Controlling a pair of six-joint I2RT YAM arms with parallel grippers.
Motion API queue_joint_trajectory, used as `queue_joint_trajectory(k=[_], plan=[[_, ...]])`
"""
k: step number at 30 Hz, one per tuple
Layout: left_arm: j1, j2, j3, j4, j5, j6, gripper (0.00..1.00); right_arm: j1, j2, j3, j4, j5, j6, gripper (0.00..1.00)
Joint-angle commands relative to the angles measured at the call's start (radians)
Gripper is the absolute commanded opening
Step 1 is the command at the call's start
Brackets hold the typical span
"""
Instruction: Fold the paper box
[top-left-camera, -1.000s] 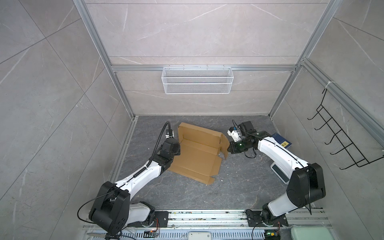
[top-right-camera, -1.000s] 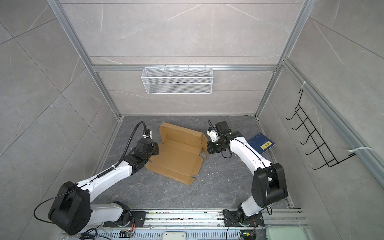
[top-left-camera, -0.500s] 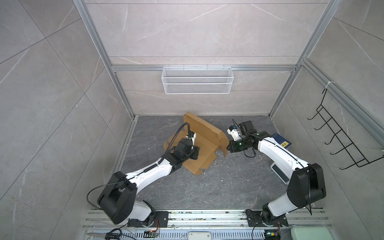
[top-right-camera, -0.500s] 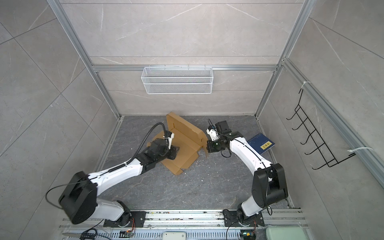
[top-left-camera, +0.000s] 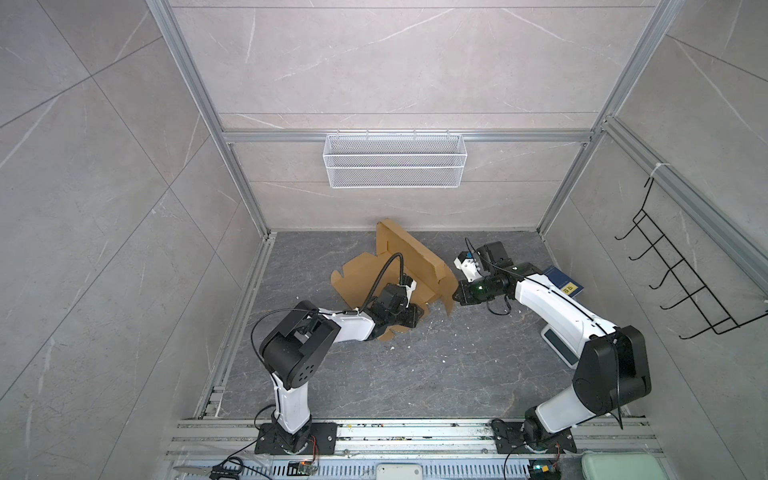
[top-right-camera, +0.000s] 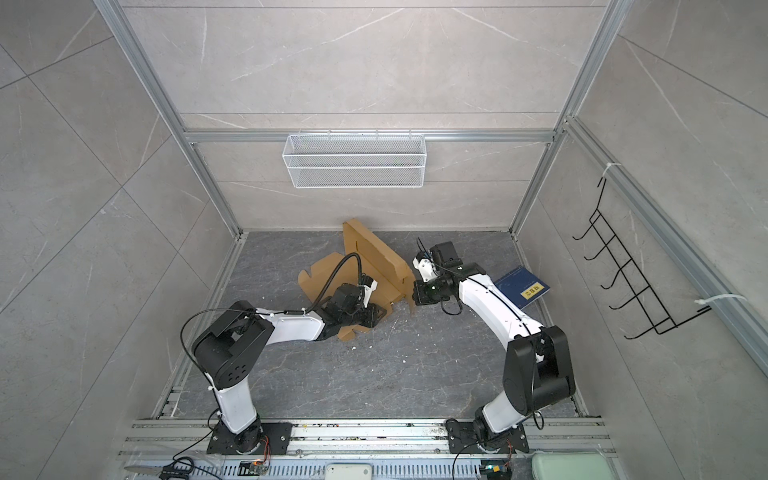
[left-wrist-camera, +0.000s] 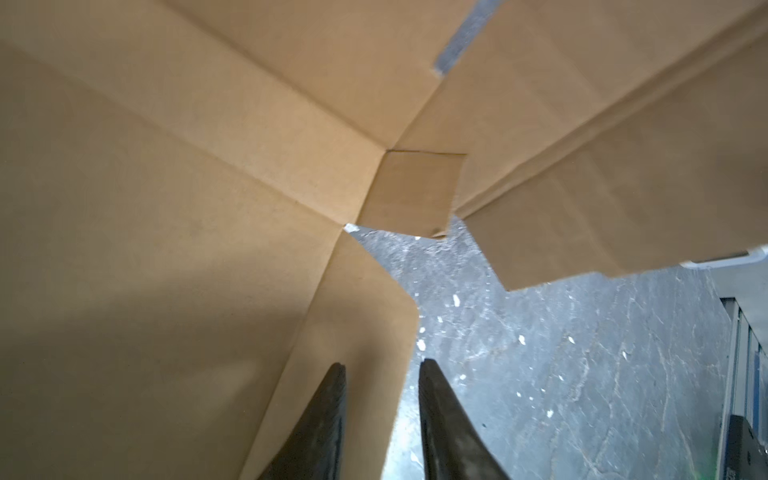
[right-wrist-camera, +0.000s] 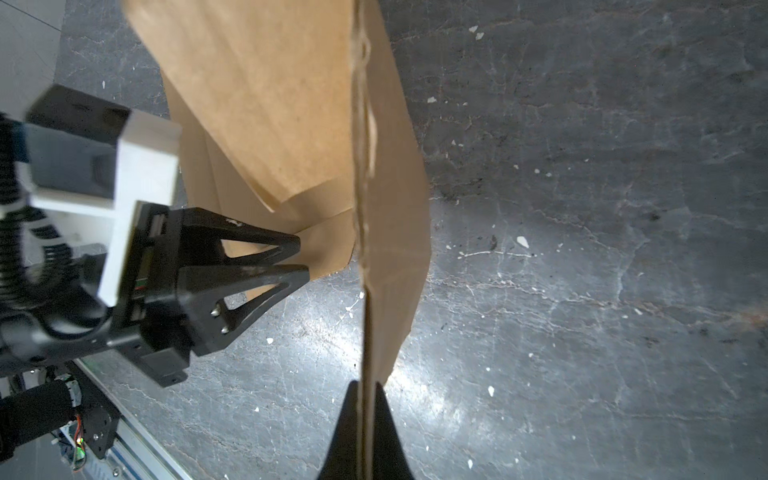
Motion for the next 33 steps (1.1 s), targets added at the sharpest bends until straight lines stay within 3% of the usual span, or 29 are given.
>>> queue_joint_trajectory(k=[1, 10, 19, 33], plan=[[0.014, 0.031, 0.013, 0.052, 0.042, -0.026, 0.30, 0.003, 0.003, 0.013, 0.055, -0.054, 0.069, 0.00], [0.025, 0.051, -0.023, 0.037, 0.041, -0.019, 0.20, 0.004, -0.030, -0.050, 0.239, -0.134, 0.321, 0.00], [0.025, 0.065, -0.019, 0.051, 0.052, -0.024, 0.19, 0.041, -0.046, -0.094, 0.313, -0.067, 0.426, 0.00], [0.025, 0.080, -0.016, 0.076, 0.065, -0.032, 0.18, 0.208, -0.131, -0.171, 0.349, 0.254, 0.572, 0.02]])
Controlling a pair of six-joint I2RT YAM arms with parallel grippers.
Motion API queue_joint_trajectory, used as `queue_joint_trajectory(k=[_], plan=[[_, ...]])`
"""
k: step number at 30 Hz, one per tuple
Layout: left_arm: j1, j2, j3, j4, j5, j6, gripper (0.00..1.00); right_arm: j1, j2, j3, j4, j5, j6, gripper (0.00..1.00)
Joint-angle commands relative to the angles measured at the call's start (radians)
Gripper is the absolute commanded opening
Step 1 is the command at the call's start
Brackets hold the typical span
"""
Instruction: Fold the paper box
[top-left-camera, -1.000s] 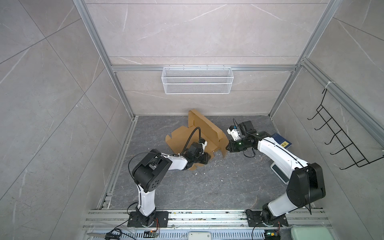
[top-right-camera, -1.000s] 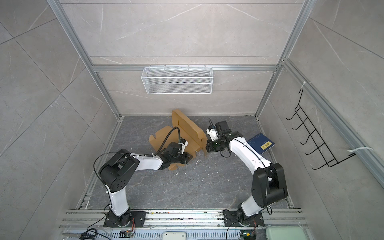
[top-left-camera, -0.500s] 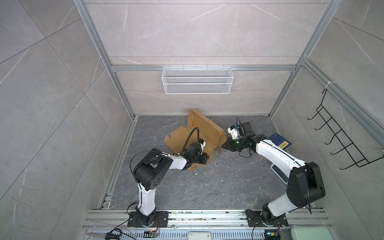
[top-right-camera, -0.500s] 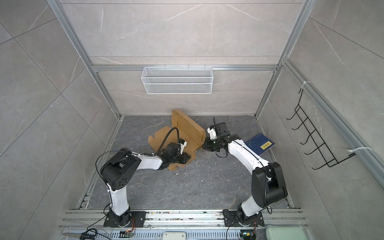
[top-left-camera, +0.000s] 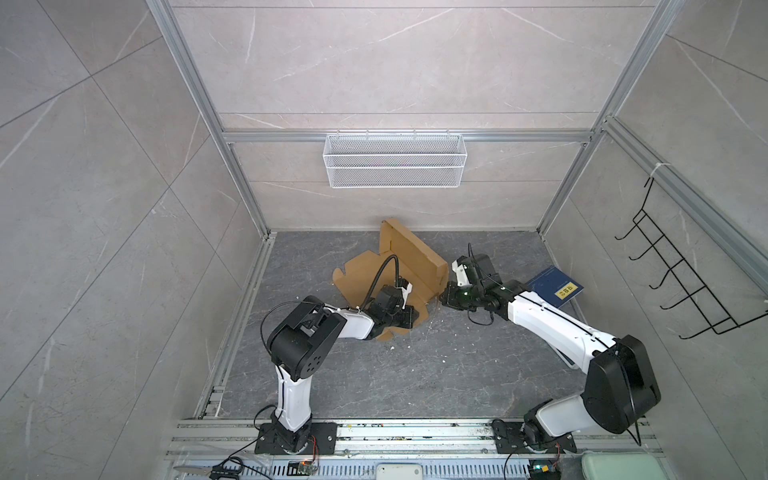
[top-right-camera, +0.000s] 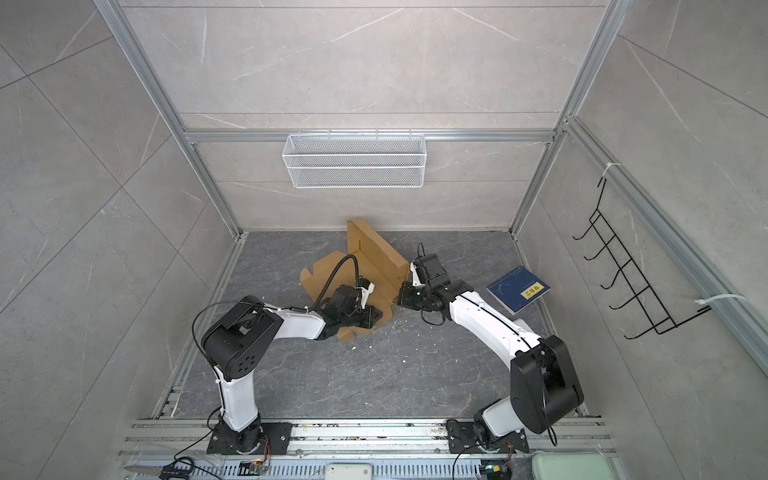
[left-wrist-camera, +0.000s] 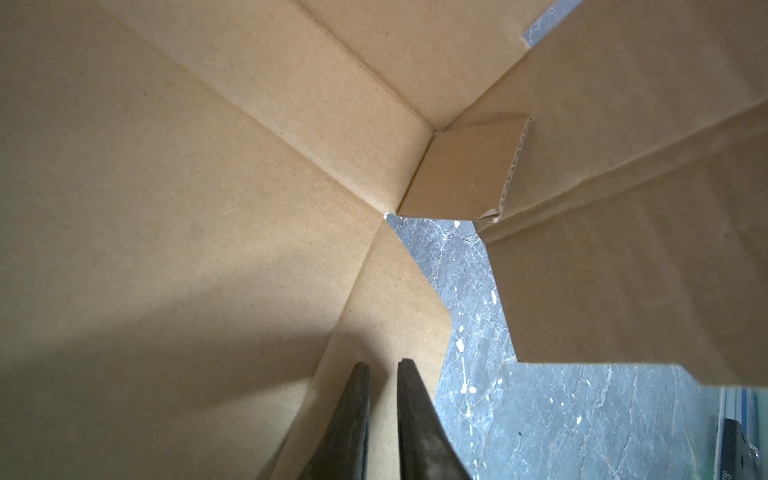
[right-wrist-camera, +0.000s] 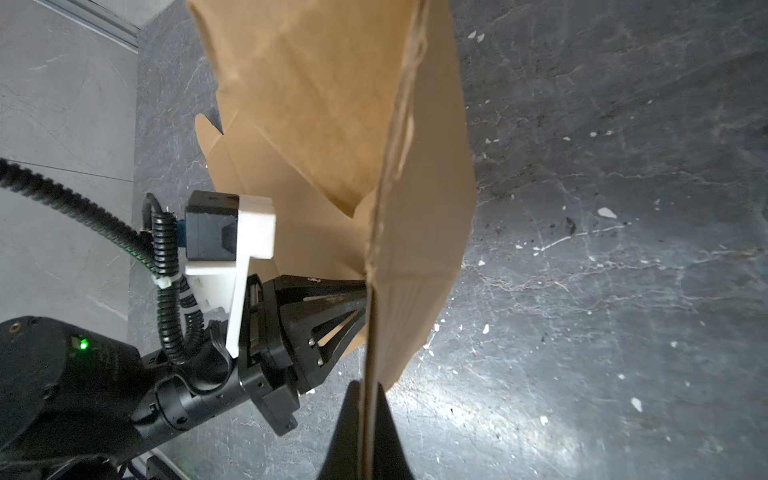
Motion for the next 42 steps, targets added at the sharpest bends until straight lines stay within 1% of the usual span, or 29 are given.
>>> queue_joint_trajectory(k=[1, 4, 8, 11, 14, 18, 22, 24, 27, 28, 31, 33, 37, 40, 42], plan=[[0.002, 0.028, -0.004, 0.029, 0.017, -0.016, 0.17, 0.043, -0.044, -0.005, 0.062, 0.109, 0.070, 0.02], [0.002, 0.026, -0.013, 0.052, 0.021, -0.030, 0.17, 0.061, -0.039, 0.013, 0.039, 0.150, 0.065, 0.02], [0.002, -0.007, -0.028, 0.059, 0.036, -0.050, 0.17, 0.060, -0.007, 0.058, -0.033, 0.183, -0.021, 0.02], [0.004, -0.065, -0.028, 0.020, 0.039, -0.029, 0.20, 0.061, 0.009, 0.076, -0.082, 0.227, -0.078, 0.02], [0.033, -0.137, -0.019, -0.042, 0.061, -0.006, 0.22, 0.060, 0.014, 0.083, -0.093, 0.248, -0.113, 0.02], [0.116, -0.262, 0.002, -0.177, 0.113, 0.037, 0.28, 0.060, 0.026, 0.106, -0.112, 0.260, -0.149, 0.02], [0.253, -0.386, 0.046, -0.327, 0.149, 0.103, 0.35, 0.059, 0.038, 0.121, -0.115, 0.261, -0.182, 0.02], [0.323, -0.397, 0.082, -0.384, 0.134, 0.151, 0.38, 0.059, 0.046, 0.132, -0.121, 0.256, -0.200, 0.02], [0.409, -0.361, 0.166, -0.440, 0.044, 0.257, 0.43, 0.056, 0.057, 0.146, -0.129, 0.253, -0.228, 0.02], [0.432, -0.332, 0.193, -0.435, 0.031, 0.282, 0.45, 0.054, 0.059, 0.148, -0.129, 0.251, -0.235, 0.02], [0.493, -0.225, 0.285, -0.386, 0.040, 0.377, 0.49, 0.047, 0.067, 0.154, -0.122, 0.230, -0.260, 0.02], [0.526, -0.161, 0.327, -0.324, 0.083, 0.411, 0.52, 0.042, 0.081, 0.168, -0.126, 0.199, -0.280, 0.02], [0.593, -0.059, 0.417, -0.228, 0.221, 0.419, 0.57, 0.022, 0.116, 0.200, -0.137, 0.113, -0.320, 0.02], [0.612, -0.025, 0.465, -0.212, 0.276, 0.478, 0.62, 0.002, 0.140, 0.214, -0.136, 0.020, -0.349, 0.02], [0.615, 0.001, 0.505, -0.236, 0.283, 0.533, 0.63, -0.006, 0.161, 0.230, -0.150, -0.029, -0.371, 0.02]])
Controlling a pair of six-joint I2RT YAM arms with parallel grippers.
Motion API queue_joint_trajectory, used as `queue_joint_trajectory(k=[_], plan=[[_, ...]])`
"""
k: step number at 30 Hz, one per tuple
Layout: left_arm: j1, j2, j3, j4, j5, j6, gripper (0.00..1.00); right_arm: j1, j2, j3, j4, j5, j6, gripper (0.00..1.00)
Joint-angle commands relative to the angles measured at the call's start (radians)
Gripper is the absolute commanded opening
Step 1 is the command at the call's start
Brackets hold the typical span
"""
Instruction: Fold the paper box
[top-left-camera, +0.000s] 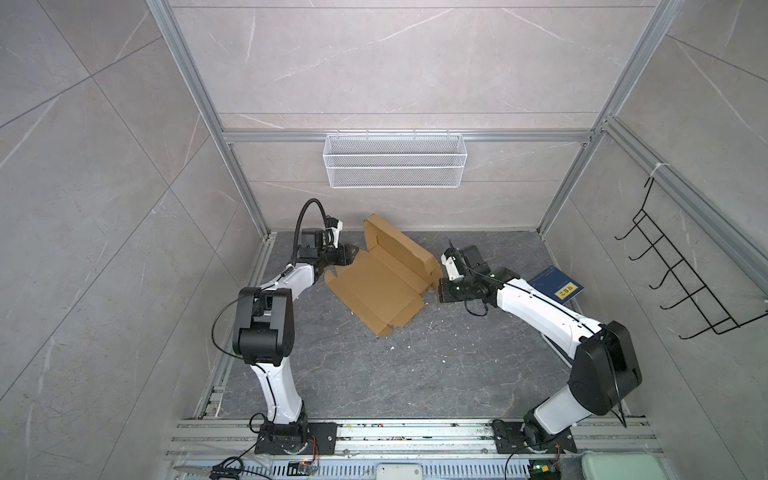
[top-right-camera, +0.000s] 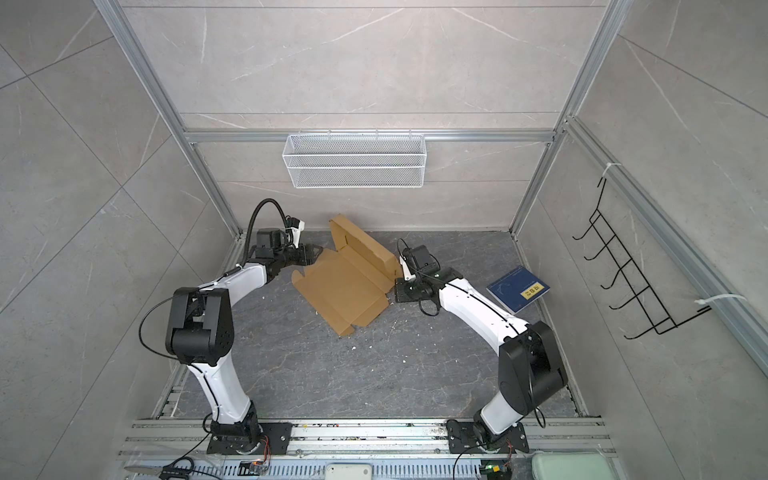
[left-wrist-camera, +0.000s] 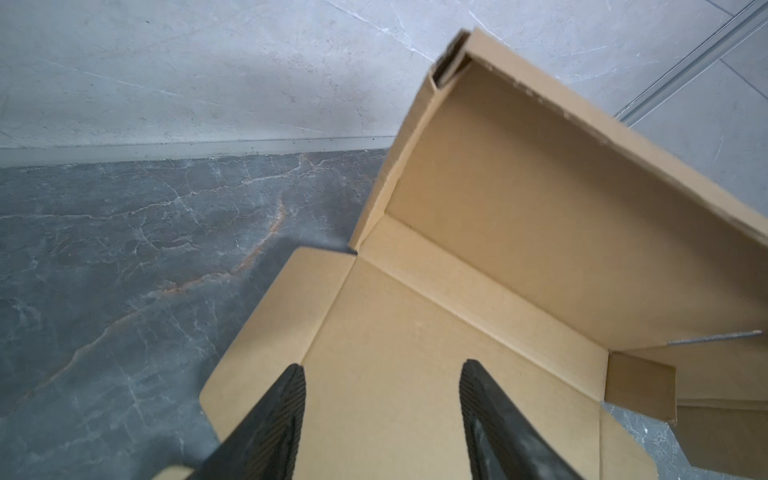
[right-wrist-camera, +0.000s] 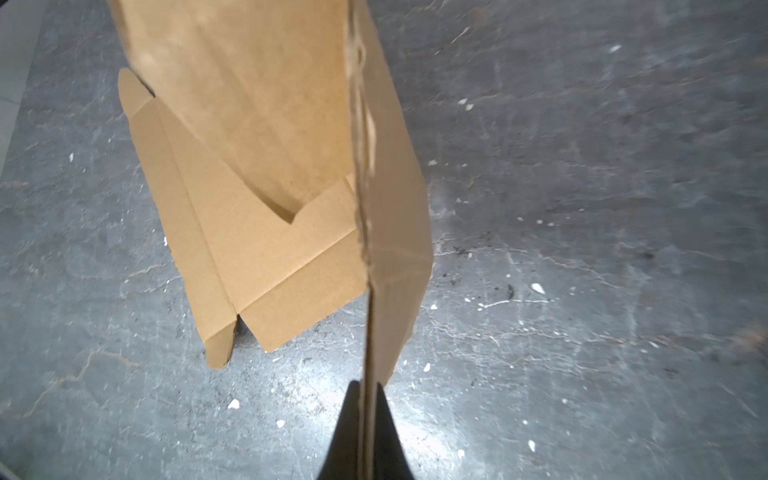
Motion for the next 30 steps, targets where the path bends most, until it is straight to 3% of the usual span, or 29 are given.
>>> queue_joint_trajectory(k=[1, 13, 30], plan=[[0.007, 0.022, 0.101, 0.039, 0.090, 0.137, 0.63, -0.016, 0.035, 0.055, -0.017, -0.122, -0.066, 0.02], [0.030, 0.238, 0.323, 0.013, 0.152, 0.216, 0.63, -0.043, 0.095, 0.147, -0.074, -0.199, -0.129, 0.02], [0.053, 0.503, 0.562, 0.170, 0.269, 0.033, 0.62, -0.044, 0.117, 0.165, -0.081, -0.203, -0.114, 0.01]])
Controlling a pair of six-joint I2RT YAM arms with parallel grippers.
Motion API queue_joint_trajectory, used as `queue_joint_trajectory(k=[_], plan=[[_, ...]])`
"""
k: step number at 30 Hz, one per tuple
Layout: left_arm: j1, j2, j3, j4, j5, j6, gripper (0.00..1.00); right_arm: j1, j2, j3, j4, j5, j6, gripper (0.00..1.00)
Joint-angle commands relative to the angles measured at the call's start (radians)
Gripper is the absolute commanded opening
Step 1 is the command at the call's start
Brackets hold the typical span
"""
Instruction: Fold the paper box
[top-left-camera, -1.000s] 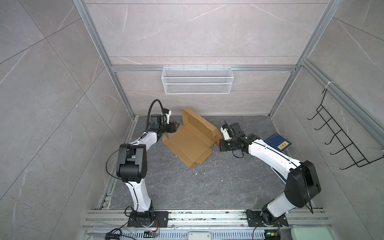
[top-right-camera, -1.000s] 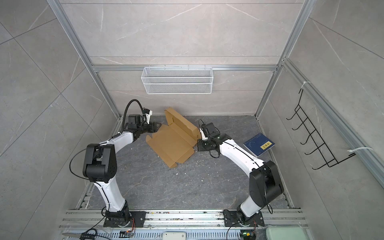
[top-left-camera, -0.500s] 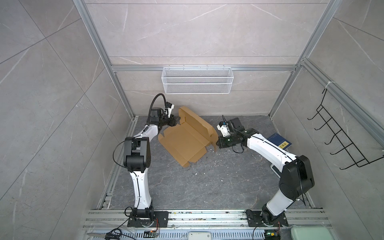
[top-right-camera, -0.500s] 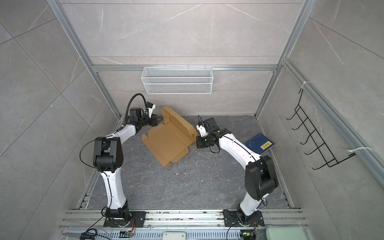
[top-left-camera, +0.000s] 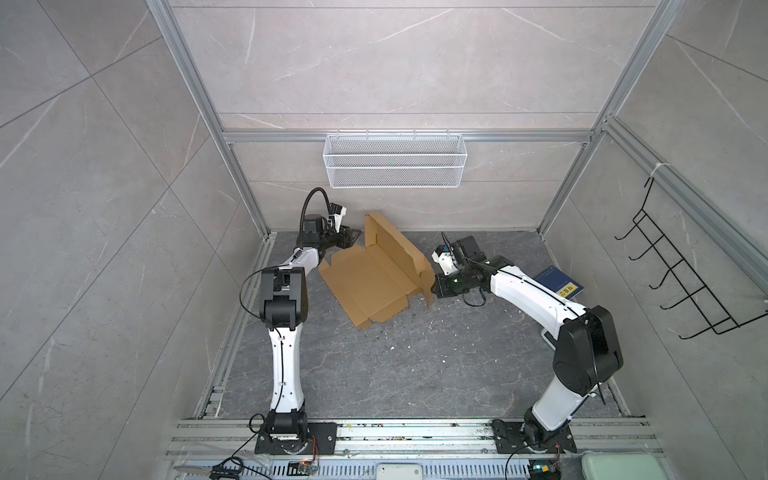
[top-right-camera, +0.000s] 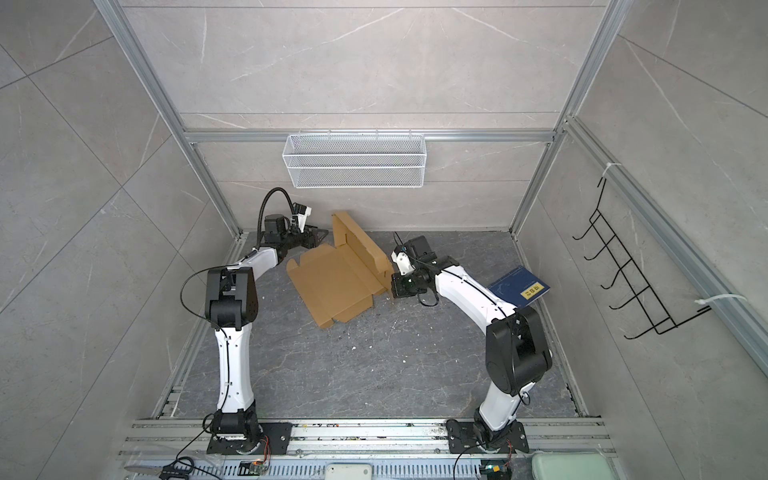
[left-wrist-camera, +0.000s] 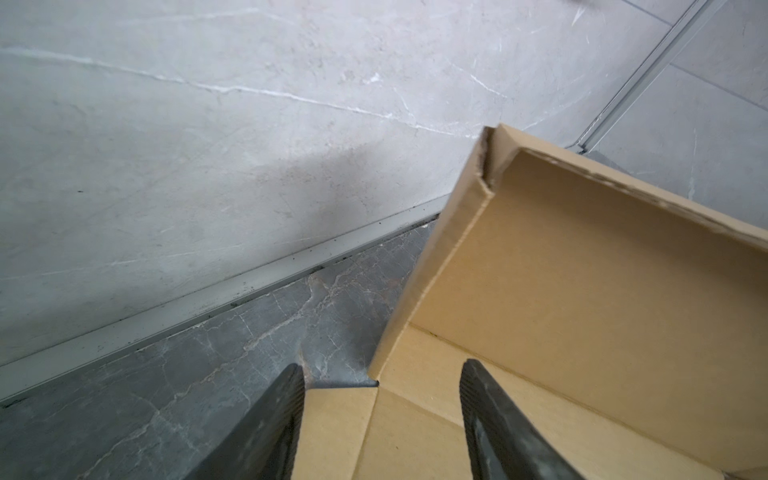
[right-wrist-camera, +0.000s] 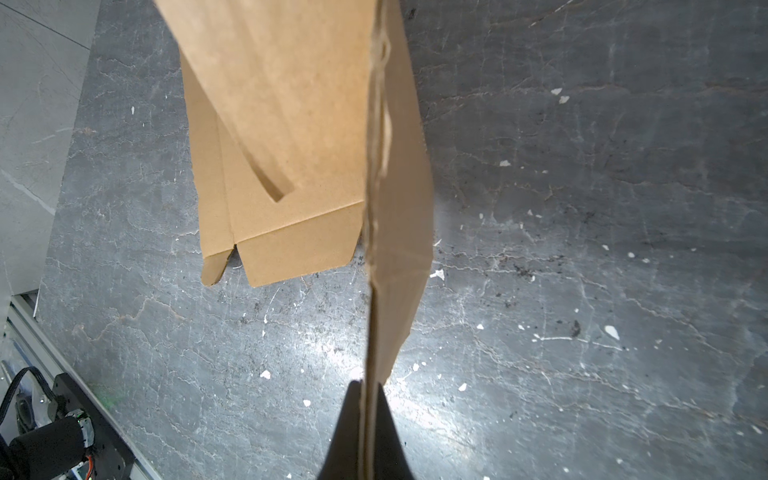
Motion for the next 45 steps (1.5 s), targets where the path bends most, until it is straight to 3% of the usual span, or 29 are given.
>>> queue_joint_trajectory(k=[1, 4, 11, 18, 22, 28, 37, 45], plan=[[0.005, 0.028, 0.045, 0.080, 0.061, -0.049, 0.62, -0.001, 0.003, 0.037, -0.007, -0.022, -0.011, 0.01], [0.005, 0.013, 0.027, 0.081, 0.063, -0.076, 0.61, -0.001, -0.003, 0.039, -0.010, -0.029, -0.026, 0.01], [0.006, -0.243, -0.334, 0.185, -0.064, -0.074, 0.59, -0.001, 0.000, 0.070, -0.060, -0.134, -0.135, 0.00], [0.008, -0.471, -0.602, 0.241, -0.153, -0.077, 0.59, -0.001, -0.002, 0.066, -0.108, -0.284, -0.248, 0.00], [0.014, -0.565, -0.693, 0.211, -0.197, -0.079, 0.58, 0.000, -0.006, 0.038, -0.121, -0.290, -0.279, 0.00], [0.016, -0.602, -0.831, 0.218, -0.192, -0.225, 0.54, -0.001, -0.025, -0.010, -0.105, -0.256, -0.281, 0.00], [-0.118, -0.709, -1.055, 0.214, -0.274, -0.294, 0.52, -0.002, -0.020, 0.021, -0.113, -0.270, -0.292, 0.00], [-0.295, -0.861, -1.273, 0.188, -0.319, -0.365, 0.51, -0.004, 0.014, 0.104, -0.138, -0.270, -0.329, 0.00]])
